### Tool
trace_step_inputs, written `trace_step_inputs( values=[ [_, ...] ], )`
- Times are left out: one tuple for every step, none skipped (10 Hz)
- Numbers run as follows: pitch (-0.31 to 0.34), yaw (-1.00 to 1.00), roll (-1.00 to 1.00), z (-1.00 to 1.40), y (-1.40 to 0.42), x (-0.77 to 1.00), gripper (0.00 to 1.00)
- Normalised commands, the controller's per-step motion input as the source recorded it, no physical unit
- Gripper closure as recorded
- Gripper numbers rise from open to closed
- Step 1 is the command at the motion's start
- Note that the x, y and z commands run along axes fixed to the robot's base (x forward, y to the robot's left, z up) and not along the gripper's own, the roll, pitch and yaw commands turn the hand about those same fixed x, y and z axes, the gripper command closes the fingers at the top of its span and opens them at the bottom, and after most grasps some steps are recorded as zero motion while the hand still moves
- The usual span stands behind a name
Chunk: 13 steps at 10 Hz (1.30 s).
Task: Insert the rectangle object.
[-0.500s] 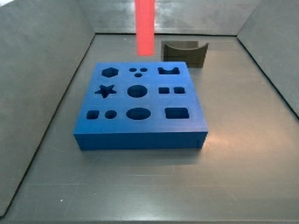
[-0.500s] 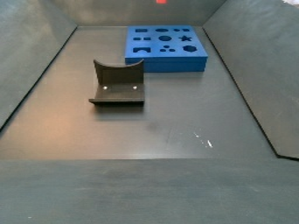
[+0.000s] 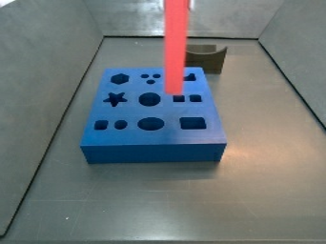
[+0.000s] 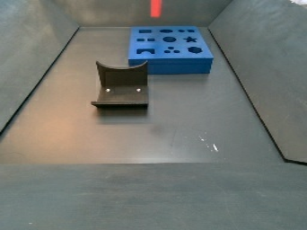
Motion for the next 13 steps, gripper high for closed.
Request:
trace_step_inputs(
  values=[
    [0.0,-0.62,0.0,-0.44,-0.23,0.44,1.0],
    [0.0,-0.59,0.09,-0.26,-0.19,0.47,1.0],
    [0.0,-0.67,0.08,-0.19,-0.17,0.39,1.0],
    [0.0,-0.87,0.03,-0.09,-0.13,0.15,1.0],
    [0.0,-0.97,0.02,-0.06,-0.09,0.04,1.0],
    [-0.003,-1.0,0.05,-0.06,-0.03,0.0,1.0],
    [-0.013,-1.0,0.07,-0.07,0.0,0.0,1.0],
    [-0.011,-1.0,0.07,-0.08,0.0,0.0,1.0],
    [-0.013,-1.0,0.07,-0.08,0.0,0.0,1.0],
    [-0.017,-1.0,0.07,-0.08,0.0,0.0,1.0],
    [-0.016,-1.0,0.07,-0.08,0.0,0.0,1.0],
    [-0.013,-1.0,0.07,-0.08,0.0,0.0,1.0],
    [-0.01,-1.0,0.07,-0.07,0.0,0.0,1.0]
  ],
)
